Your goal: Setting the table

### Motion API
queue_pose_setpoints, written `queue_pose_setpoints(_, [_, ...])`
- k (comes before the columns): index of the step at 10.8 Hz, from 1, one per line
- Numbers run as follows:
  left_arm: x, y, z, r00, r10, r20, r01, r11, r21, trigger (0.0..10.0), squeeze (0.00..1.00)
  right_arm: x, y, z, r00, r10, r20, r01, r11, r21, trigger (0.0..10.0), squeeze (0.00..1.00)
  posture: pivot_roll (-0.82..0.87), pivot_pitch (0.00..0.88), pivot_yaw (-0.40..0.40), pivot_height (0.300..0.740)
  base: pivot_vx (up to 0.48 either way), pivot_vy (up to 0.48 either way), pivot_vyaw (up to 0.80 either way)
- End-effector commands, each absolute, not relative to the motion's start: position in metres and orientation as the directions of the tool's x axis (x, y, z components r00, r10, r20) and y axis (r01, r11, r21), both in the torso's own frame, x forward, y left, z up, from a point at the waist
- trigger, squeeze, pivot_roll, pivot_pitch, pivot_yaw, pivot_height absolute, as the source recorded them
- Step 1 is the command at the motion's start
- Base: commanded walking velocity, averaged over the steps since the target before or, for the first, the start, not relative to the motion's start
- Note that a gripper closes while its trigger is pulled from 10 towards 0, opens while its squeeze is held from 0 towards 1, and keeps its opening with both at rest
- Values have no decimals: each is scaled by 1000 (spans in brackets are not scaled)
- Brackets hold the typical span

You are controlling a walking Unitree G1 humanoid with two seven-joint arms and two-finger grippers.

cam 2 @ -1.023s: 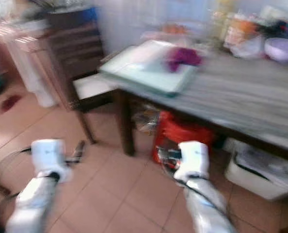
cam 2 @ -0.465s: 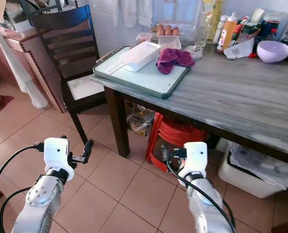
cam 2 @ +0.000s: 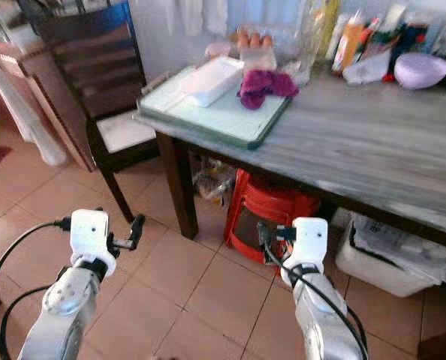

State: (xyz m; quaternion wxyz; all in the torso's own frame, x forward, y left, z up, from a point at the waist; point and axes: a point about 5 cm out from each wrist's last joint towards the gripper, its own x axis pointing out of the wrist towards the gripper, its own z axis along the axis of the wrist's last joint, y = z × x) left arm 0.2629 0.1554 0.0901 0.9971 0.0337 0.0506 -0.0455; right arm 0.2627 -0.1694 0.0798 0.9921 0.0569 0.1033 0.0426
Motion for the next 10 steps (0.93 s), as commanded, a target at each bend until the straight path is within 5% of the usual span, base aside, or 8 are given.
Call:
queue_pose_setpoints(1, [261,158,83,988,-72,-140,84,993,79,10000,0,261,-169,76,970,98,-223,-68,988,137,10000,0,-79,68,43,740,-292,0,0])
queue_pose_setpoints(10, [264,159,85,989,-70,-130,82,993,89,10000,0,268,-175,83,982,43,-186,-33,998,57,10000,0,-79,68,42,740,-315,0,0])
